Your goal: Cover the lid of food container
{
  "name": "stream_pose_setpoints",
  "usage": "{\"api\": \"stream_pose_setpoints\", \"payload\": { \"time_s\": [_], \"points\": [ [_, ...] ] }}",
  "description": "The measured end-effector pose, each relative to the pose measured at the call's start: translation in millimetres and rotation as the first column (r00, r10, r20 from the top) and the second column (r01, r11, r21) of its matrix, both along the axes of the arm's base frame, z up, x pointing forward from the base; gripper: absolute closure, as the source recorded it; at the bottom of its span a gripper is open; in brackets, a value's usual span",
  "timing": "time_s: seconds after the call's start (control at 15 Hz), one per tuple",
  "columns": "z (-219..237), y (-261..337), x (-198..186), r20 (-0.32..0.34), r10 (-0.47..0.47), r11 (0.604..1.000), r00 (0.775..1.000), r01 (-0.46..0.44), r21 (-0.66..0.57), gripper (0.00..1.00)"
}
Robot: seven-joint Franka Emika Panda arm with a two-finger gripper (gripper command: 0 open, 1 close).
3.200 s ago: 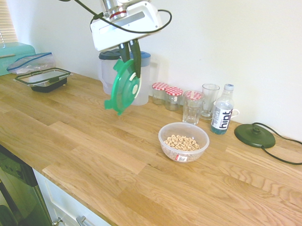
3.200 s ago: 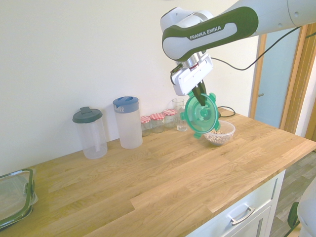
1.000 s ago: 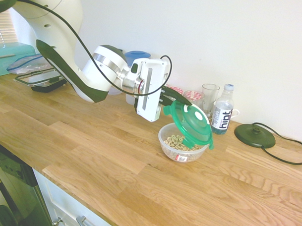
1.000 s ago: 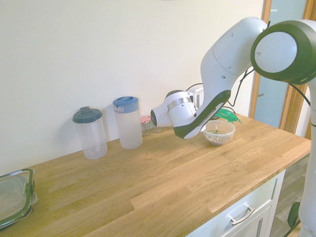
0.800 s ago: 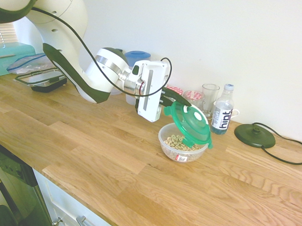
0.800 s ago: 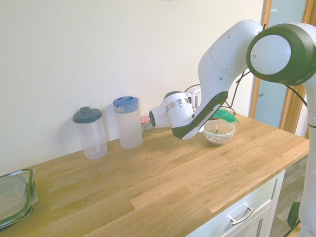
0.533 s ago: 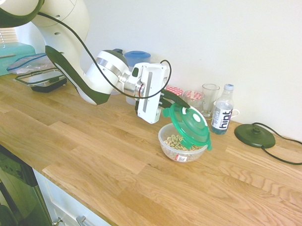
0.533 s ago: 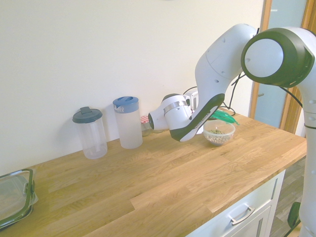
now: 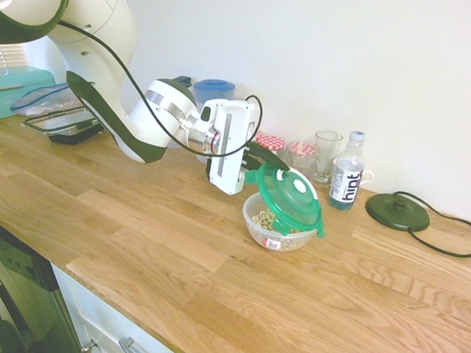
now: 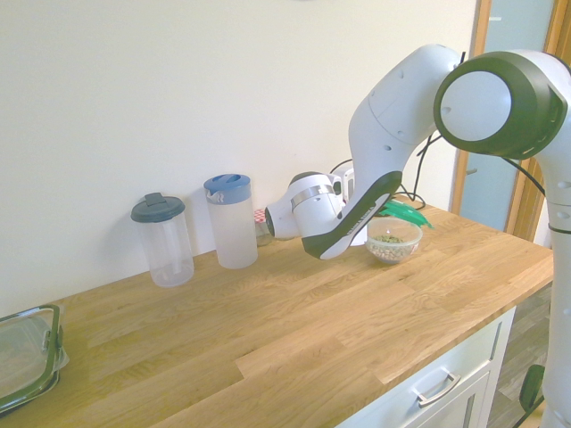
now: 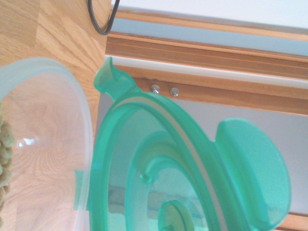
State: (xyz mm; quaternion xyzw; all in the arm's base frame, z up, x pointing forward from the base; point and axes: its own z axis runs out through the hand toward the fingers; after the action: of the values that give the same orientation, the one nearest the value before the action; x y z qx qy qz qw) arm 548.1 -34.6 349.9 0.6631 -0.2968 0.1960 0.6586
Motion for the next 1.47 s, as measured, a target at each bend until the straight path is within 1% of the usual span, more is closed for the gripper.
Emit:
{"api": "stream_pose_setpoints", "payload": {
  "time_s": [0.2, 0.47, 0.67, 0.8, 0.93, 1.07, 1.2, 1.33, 1.47],
  "points": [
    [-1, 7, -1, -0.002, 0.005, 1.0, 1.0, -0.005, 0.001, 0.0],
    [-10, 31, -4, -0.015, 0.041, 0.998, 0.999, -0.04, 0.055, 0.0],
    [-13, 41, -6, -0.026, 0.047, 0.995, 0.999, -0.044, 0.092, 0.0],
    [-10, 46, -9, -0.024, 0.034, 0.988, 0.999, -0.03, 0.153, 0.0],
    [0, 53, -15, -0.029, 0.002, 0.966, 1.0, 0.006, 0.258, 0.0],
    [18, 60, -22, -0.029, -0.033, 0.923, 0.999, 0.041, 0.382, 0.0],
    [44, 64, -32, -0.032, -0.072, 0.862, 0.997, 0.078, 0.5, 0.0],
    [72, 62, -41, -0.029, -0.104, 0.787, 0.994, 0.101, 0.608, 0.0],
    [100, 64, -58, -0.037, -0.117, 0.694, 0.992, 0.109, 0.712, 0.0]
  ]
}}
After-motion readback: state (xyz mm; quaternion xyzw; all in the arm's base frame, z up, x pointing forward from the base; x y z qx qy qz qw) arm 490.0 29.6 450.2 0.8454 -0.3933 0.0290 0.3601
